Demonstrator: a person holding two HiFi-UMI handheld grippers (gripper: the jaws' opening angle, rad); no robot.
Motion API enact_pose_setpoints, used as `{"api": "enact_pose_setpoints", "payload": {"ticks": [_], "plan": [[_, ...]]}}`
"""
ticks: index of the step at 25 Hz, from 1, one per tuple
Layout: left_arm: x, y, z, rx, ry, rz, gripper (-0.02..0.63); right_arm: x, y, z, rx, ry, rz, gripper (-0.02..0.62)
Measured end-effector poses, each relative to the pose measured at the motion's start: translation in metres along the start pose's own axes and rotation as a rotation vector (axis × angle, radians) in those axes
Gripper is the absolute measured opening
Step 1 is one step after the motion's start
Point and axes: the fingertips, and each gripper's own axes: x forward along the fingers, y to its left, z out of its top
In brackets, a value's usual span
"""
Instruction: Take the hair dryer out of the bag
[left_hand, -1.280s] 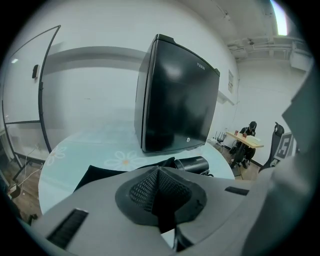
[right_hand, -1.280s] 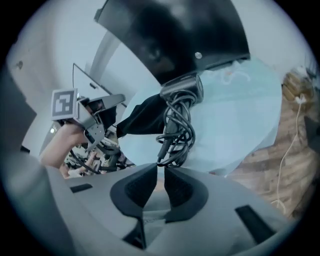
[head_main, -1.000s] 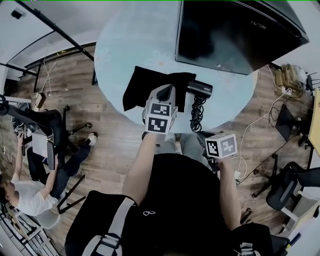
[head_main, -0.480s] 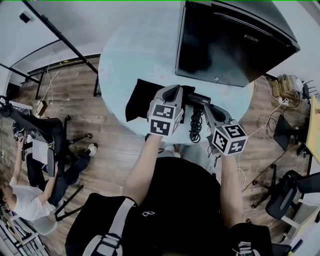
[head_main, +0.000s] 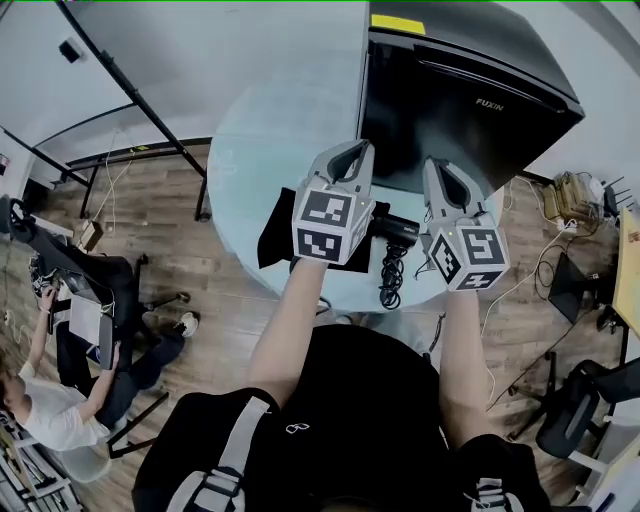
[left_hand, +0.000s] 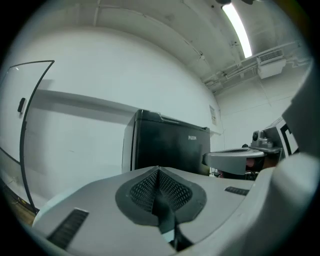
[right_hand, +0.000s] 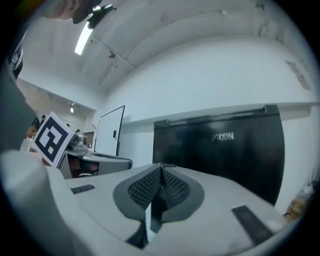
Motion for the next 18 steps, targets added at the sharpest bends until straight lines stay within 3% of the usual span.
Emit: {"api": "enact_pose_setpoints", "payload": {"ticks": [4,8,13,18], "plan": [[0.002,-0.005,0.044,0.011,-0.098,0.0,0.005,0.008,-0.001,0.043,-0.067,-0.107,-0.027,0.0],[-0.005,-0.014,0.061,0.018,-0.17,0.022,0.005,0.006,0.002,0.055,-0.062,-0.131,-0.048,0.0],[-0.009,-0.026,0.053,0.023,-0.18,0.029,0.005,0.001,0.001,0.046,0.028,-0.126,-0.048,-0.002],[-0.011,-0.026,0.043,0.016,-0.164,0.032,0.005,0.001,0.003,0.037,-0.003,-0.07,-0.054,-0.002]]}}
